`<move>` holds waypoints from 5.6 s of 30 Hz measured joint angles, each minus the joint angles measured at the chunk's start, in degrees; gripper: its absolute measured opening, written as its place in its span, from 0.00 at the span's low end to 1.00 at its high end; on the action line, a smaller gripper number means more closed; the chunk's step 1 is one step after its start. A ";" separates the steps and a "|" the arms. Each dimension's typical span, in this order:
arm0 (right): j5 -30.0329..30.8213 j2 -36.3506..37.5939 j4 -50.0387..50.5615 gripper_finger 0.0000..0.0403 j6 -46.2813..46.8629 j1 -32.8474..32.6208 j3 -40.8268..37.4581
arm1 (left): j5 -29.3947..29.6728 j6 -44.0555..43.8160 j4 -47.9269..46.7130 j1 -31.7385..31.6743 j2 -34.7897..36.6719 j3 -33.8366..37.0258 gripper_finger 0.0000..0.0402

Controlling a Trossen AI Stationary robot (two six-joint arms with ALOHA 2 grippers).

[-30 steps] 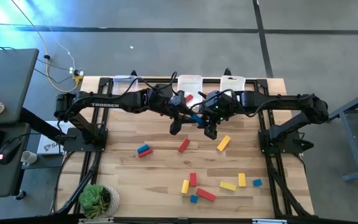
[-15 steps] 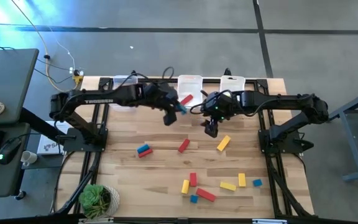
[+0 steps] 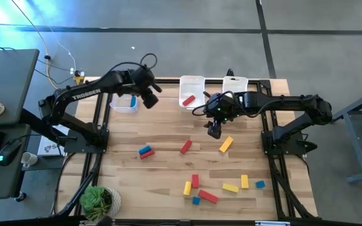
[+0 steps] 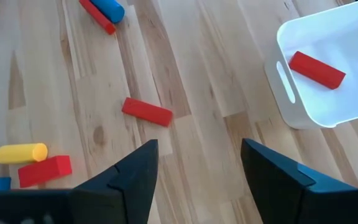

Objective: Sort & place blocks by color
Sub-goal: Put the blue block into the transparent bin, then put the yellow block into the right white bin

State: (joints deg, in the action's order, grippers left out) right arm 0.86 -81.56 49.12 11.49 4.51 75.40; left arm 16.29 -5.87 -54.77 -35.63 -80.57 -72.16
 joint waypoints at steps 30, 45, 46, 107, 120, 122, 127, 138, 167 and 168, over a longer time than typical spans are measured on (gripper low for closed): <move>0.04 0.00 -0.04 0.54 -0.01 0.00 -0.02 | -4.08 -12.59 -8.37 -19.94 -5.23 3.02 0.27; 0.00 0.00 0.01 0.54 -0.12 0.00 -0.02 | -4.09 -12.00 -8.48 -19.92 -8.90 3.04 0.37; -0.27 0.00 0.17 0.54 -0.81 0.00 -0.02 | -4.09 -12.00 -8.50 -19.90 -8.90 3.04 0.38; 3.19 -0.02 -12.56 0.54 -36.62 -11.17 -35.45 | -11.17 -10.49 -5.82 -5.50 -8.35 -10.34 0.49; -0.82 -5.66 -13.95 0.53 -37.02 -8.45 -35.17 | -11.19 -11.98 -5.13 -5.28 -8.35 -10.34 0.49; -1.57 -6.28 -13.79 0.51 -36.95 -8.14 -35.17 | -11.38 -11.98 -5.13 -5.21 -8.35 -10.34 0.49; -2.81 -6.21 -13.68 0.34 -32.94 -7.51 -35.19 | -11.41 -11.98 -5.13 -5.21 -8.35 -10.34 0.49; 0.93 -6.71 -11.15 0.23 -16.36 -7.17 -31.25 | -11.49 -11.95 -5.13 -5.21 -8.35 -10.34 0.49; 28.07 -6.20 8.81 0.23 -3.74 24.32 -5.76 | -14.19 -4.85 -5.30 7.58 -8.35 -10.34 0.49; 27.72 -6.20 8.92 0.23 -3.30 25.73 -5.99 | -14.18 -4.85 -5.30 7.93 -8.35 -10.34 0.49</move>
State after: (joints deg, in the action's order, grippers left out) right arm 28.58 -87.76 58.04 8.19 30.24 69.40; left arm 2.11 -10.72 -60.07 -27.69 -88.92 -82.50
